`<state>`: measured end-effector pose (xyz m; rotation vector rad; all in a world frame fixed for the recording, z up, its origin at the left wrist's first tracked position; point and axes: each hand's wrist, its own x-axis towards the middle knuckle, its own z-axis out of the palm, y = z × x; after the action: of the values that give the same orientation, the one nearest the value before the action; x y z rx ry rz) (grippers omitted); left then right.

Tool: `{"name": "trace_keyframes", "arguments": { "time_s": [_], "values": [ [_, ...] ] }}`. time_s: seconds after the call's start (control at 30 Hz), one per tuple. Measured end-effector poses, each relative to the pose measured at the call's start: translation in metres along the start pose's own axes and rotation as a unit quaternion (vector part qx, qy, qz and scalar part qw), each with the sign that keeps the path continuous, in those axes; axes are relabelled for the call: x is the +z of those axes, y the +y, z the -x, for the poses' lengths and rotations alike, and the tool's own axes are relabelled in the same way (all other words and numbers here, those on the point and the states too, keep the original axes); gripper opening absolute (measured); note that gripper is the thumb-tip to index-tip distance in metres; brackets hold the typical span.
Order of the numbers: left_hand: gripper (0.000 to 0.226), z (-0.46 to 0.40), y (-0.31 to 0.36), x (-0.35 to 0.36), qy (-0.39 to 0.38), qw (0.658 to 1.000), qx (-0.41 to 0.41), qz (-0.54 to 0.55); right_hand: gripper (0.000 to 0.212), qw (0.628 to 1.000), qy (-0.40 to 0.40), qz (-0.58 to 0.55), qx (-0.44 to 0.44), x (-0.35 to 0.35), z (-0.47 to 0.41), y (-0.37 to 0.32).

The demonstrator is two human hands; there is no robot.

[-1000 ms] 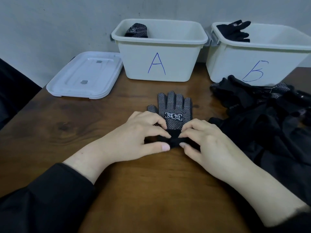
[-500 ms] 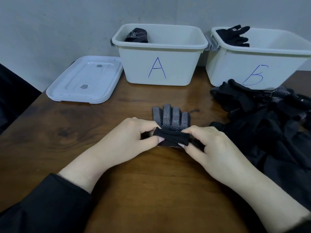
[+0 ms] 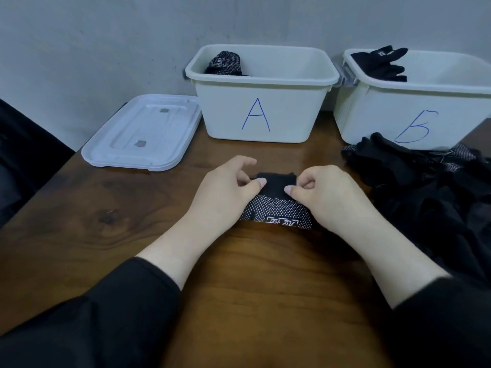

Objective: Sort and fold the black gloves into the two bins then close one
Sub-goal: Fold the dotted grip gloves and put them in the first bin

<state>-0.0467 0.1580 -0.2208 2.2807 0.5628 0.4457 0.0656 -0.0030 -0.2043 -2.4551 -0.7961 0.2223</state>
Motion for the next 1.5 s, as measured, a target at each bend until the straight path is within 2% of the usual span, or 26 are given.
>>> {"name": "trace_keyframes", "arguments": {
  "time_s": [0.07, 0.13, 0.2, 0.23, 0.27, 0.33, 0.43, 0.5, 0.57, 0.7, 0.77, 0.83, 0.9, 0.97, 1.03, 1.13, 1.23, 1.3, 1.37, 1.43, 1.5],
  "values": [
    [0.032, 0.003, -0.004, -0.002, -0.007, 0.996, 0.056, -0.068, 0.024, 0.998, 0.02, 0.059, -0.004, 0.009, -0.001, 0.004],
    [0.034, 0.008, -0.008, -0.007, -0.055, 0.981, 0.138, -0.123, 0.027, 0.992, 0.08, 0.09, -0.044, 0.013, 0.002, 0.008],
    [0.041, 0.011, -0.012, -0.01, -0.107, 0.961, 0.174, -0.188, 0.022, 0.976, 0.137, 0.088, -0.143, 0.009, 0.004, 0.008],
    [0.043, 0.011, -0.014, -0.01, -0.12, 0.954, 0.178, -0.207, 0.014, 0.967, 0.139, 0.074, -0.201, 0.006, 0.005, 0.008],
    [0.044, 0.011, -0.016, -0.009, -0.125, 0.95, 0.183, -0.22, 0.012, 0.958, 0.12, 0.065, -0.252, 0.003, 0.007, 0.009],
    [0.053, 0.012, -0.017, -0.006, -0.127, 0.942, 0.193, -0.244, 0.029, 0.953, 0.014, 0.086, -0.29, 0.002, 0.014, 0.013],
    [0.073, 0.016, -0.018, -0.008, -0.133, 0.925, 0.197, -0.296, 0.062, 0.945, -0.149, 0.152, -0.247, 0.003, 0.024, 0.022],
    [0.074, 0.018, -0.019, -0.013, -0.134, 0.922, 0.203, -0.303, 0.075, 0.941, -0.185, 0.143, -0.244, -0.001, 0.022, 0.027],
    [0.067, 0.017, -0.022, -0.017, -0.144, 0.924, 0.223, -0.274, 0.068, 0.95, -0.175, 0.099, -0.24, -0.004, 0.019, 0.028],
    [0.065, 0.012, -0.027, -0.023, -0.219, 0.931, 0.201, -0.213, 0.035, 0.961, -0.096, 0.049, -0.256, -0.001, 0.016, 0.03],
    [0.078, 0.009, -0.029, -0.025, -0.21, 0.934, 0.207, -0.202, 0.033, 0.963, -0.074, 0.048, -0.255, -0.001, 0.017, 0.029],
    [0.078, 0.008, -0.029, -0.023, -0.19, 0.936, 0.221, -0.197, 0.039, 0.967, -0.067, 0.044, -0.242, -0.002, 0.018, 0.026],
    [0.058, 0.008, -0.028, -0.022, -0.162, 0.943, 0.233, -0.172, 0.04, 0.971, -0.072, 0.025, -0.228, -0.005, 0.02, 0.024],
    [0.033, 0.01, -0.025, -0.025, -0.138, 0.955, 0.229, -0.13, 0.029, 0.973, -0.078, 0.004, -0.216, -0.009, 0.023, 0.023],
    [0.018, 0.013, -0.02, -0.027, -0.133, 0.973, 0.171, -0.084, 0.019, 0.976, -0.076, -0.023, -0.205, -0.01, 0.024, 0.022],
    [0.009, 0.012, -0.014, -0.022, -0.107, 0.991, 0.077, 0.023, 0.009, 0.982, -0.029, -0.069, -0.174, -0.005, 0.017, 0.016],
    [0.007, 0.002, -0.012, -0.008, -0.055, 0.993, 0.035, 0.094, 0.016, 0.984, 0.032, -0.087, -0.149, 0.005, 0.006, 0.015],
    [0.016, -0.003, -0.015, -0.001, -0.016, 0.997, 0.033, 0.069, 0.013, 0.983, 0.056, -0.039, -0.17, 0.012, 0.0, 0.016],
    [0.021, -0.005, -0.019, 0.002, 0.012, 0.997, 0.07, 0.008, 0.006, 0.977, 0.067, -0.003, -0.202, 0.016, -0.006, 0.018],
    [0.017, -0.007, -0.022, 0.001, 0.005, 0.991, 0.12, -0.056, 0.009, 0.976, 0.053, 0.013, -0.212, 0.017, -0.01, 0.019],
    [0.025, -0.008, -0.024, -0.002, -0.029, 0.984, 0.133, -0.116, 0.015, 0.979, 0.025, 0.006, -0.202, 0.015, -0.011, 0.019]
  ]
}}
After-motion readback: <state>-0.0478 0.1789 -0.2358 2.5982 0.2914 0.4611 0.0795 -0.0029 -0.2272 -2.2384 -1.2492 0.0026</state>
